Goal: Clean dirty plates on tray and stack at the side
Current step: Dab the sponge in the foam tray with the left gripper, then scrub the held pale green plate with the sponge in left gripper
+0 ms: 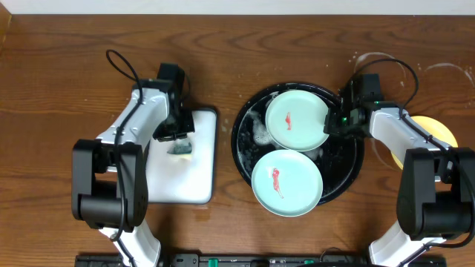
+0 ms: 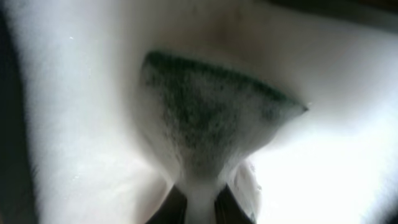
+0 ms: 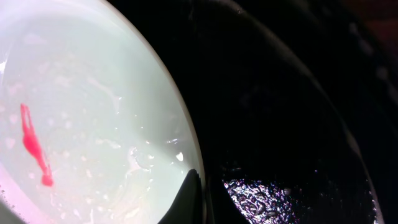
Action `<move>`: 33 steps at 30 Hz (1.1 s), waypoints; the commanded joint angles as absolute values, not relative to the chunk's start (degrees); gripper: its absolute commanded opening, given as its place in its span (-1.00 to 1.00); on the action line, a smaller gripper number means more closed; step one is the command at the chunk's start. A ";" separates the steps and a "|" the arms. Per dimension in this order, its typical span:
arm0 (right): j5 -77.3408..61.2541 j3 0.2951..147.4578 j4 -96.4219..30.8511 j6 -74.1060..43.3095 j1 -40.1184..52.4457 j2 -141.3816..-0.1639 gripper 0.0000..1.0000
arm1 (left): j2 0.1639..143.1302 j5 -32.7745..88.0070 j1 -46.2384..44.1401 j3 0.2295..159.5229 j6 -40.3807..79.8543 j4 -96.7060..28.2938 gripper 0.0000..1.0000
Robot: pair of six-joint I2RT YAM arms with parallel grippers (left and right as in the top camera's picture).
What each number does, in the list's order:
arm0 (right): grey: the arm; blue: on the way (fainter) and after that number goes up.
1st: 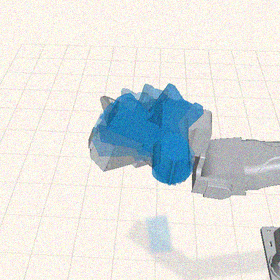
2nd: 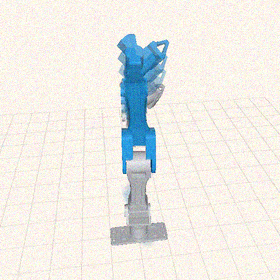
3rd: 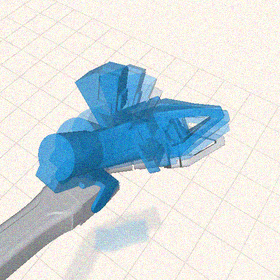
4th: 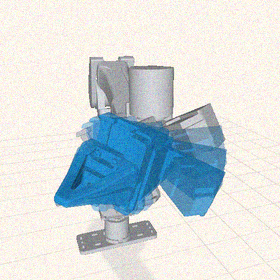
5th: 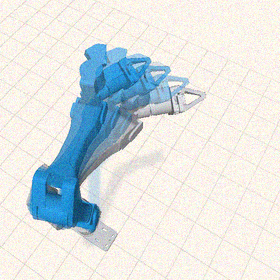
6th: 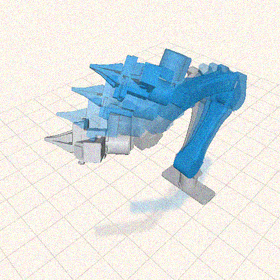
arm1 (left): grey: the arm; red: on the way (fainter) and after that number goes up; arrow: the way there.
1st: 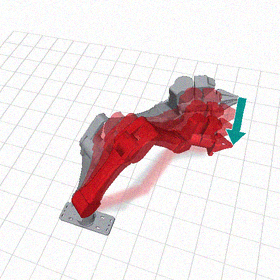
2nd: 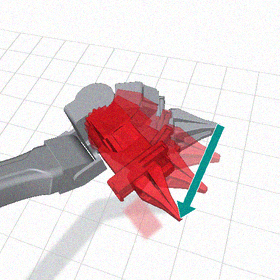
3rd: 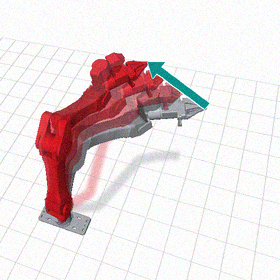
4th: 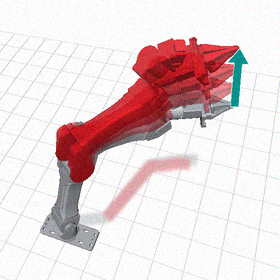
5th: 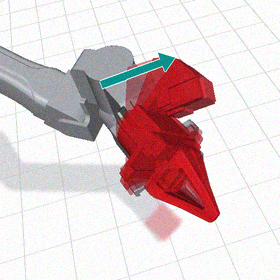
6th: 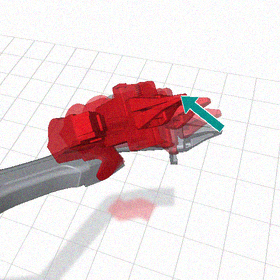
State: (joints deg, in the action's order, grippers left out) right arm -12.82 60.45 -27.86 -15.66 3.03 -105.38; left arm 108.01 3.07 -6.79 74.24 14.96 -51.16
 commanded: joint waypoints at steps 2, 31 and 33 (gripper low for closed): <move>-11.81 60.80 -28.51 -14.11 3.20 -106.06 -0.98 | 106.54 3.49 -6.72 83.92 14.85 -57.10 -0.85; -11.84 60.80 -28.53 -14.11 3.22 -106.06 -0.98 | 104.92 18.00 -20.67 84.25 21.45 -40.93 -0.85; -11.84 60.80 -28.60 -14.11 3.22 -106.06 -0.98 | 105.19 18.00 -24.25 84.25 23.03 -35.90 -0.85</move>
